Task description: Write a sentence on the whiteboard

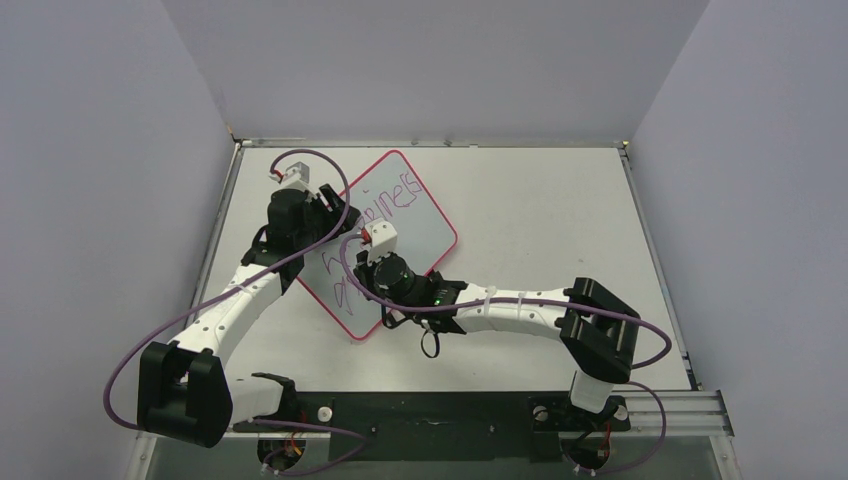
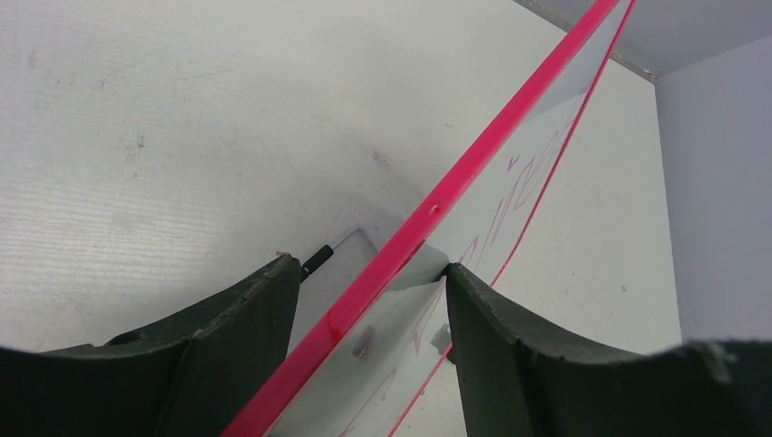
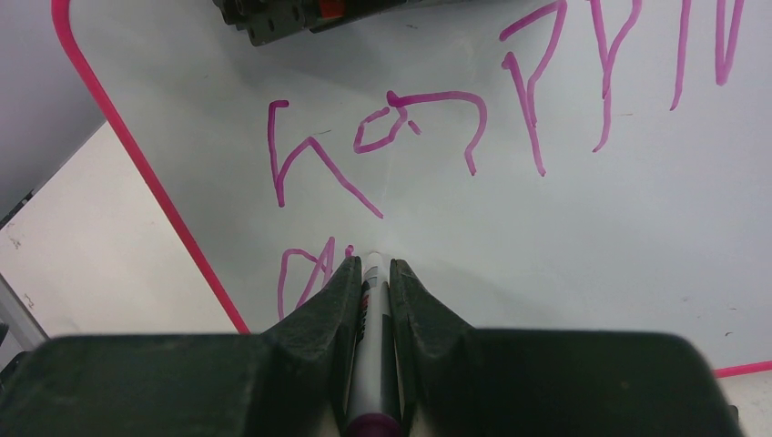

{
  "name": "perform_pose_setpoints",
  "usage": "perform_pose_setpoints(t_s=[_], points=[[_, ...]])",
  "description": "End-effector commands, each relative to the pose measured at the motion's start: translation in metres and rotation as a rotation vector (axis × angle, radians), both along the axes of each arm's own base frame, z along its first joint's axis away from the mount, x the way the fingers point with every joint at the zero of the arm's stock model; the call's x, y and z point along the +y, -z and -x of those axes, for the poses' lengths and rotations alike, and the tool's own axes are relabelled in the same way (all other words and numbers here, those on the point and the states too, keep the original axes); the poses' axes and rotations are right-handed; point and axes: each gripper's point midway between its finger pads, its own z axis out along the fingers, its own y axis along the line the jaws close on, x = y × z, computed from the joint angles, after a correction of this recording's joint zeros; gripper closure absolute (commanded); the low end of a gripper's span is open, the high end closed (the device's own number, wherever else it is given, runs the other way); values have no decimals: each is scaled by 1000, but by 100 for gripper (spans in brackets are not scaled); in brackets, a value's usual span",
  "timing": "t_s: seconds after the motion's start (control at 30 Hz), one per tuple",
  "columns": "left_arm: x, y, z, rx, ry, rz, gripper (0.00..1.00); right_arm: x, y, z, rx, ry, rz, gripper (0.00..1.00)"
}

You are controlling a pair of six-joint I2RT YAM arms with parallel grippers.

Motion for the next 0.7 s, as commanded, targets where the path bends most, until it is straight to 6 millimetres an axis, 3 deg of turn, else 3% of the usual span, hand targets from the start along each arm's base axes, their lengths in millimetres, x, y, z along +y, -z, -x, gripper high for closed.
perform_pose_setpoints(t_s=[0.0, 0.33, 0.67], points=[[-1, 18, 2, 6, 13, -72, 54, -6, -20, -14, -34, 46, -29, 100], [-2, 18, 2, 6, 14, -68, 54, -25, -44, -11, -66, 72, -62, 100], [-2, 18, 2, 5, 16, -68, 54, -25, -32, -17, -53, 77, -48, 100]])
